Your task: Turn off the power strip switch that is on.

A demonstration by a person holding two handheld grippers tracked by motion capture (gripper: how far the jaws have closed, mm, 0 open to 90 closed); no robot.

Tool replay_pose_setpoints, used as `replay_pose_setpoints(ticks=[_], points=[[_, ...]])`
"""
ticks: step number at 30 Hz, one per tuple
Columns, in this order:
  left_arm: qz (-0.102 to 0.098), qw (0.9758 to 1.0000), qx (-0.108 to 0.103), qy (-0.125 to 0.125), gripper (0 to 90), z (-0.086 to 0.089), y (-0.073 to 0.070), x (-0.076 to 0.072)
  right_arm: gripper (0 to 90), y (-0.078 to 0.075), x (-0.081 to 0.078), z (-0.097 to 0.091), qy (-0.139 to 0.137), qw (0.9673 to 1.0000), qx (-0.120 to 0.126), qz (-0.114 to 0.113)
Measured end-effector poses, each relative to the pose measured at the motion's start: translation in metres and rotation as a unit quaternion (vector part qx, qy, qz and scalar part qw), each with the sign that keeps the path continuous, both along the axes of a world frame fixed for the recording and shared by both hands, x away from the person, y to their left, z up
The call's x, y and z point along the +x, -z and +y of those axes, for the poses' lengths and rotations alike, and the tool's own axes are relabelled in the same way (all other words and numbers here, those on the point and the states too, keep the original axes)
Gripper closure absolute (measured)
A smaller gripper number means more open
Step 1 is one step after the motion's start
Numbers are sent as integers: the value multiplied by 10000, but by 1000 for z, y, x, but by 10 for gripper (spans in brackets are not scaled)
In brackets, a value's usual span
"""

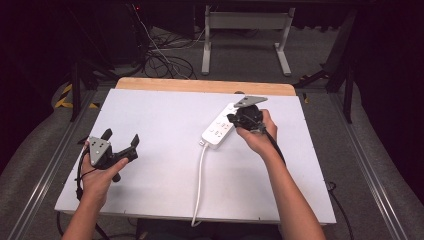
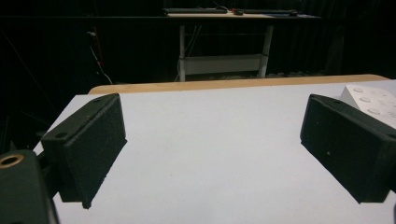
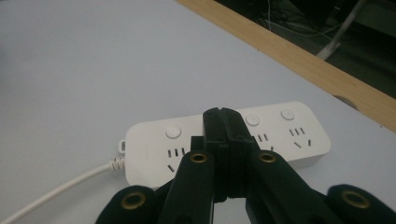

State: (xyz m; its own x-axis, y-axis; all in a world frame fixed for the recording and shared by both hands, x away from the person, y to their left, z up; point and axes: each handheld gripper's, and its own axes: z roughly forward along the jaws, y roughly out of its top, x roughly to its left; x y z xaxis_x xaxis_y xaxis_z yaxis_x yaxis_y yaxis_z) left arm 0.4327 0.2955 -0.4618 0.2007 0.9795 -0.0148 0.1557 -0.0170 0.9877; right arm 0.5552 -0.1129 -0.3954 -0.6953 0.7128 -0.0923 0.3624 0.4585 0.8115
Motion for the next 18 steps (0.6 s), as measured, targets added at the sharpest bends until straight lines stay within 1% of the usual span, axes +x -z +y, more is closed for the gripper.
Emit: replay_pose_setpoints(ticks=[4,6,8,9,13,14,16,18], points=[[5,10000,-15,-14,74,1,0,-1,900,-4,-10,-20,-127,9993,307,-183],[-6,10000,-34,-26,74,1,0,-1,900,-6,-16,-31,-169,9982,489,-305],[10,10000,-40,-43,74,2,0,-2,900,-7,-22,-42,-149,9965,739,-356],[-1,10000,-54,-53,74,2,0,-2,900,-7,-25,-46,-153,9958,824,-378],[4,10000,-65,-64,74,3,0,-2,900,-6,-40,-70,-83,9914,1226,-452],[9,10000,-67,-72,74,3,0,-2,900,-6,-44,-76,-57,9901,1302,-513],[16,9999,-84,-88,74,3,0,-2,900,-4,-51,-86,-53,9868,1490,-630],[27,9999,-84,-84,74,3,1,-1,900,-3,-57,-94,-58,9823,1731,-715]])
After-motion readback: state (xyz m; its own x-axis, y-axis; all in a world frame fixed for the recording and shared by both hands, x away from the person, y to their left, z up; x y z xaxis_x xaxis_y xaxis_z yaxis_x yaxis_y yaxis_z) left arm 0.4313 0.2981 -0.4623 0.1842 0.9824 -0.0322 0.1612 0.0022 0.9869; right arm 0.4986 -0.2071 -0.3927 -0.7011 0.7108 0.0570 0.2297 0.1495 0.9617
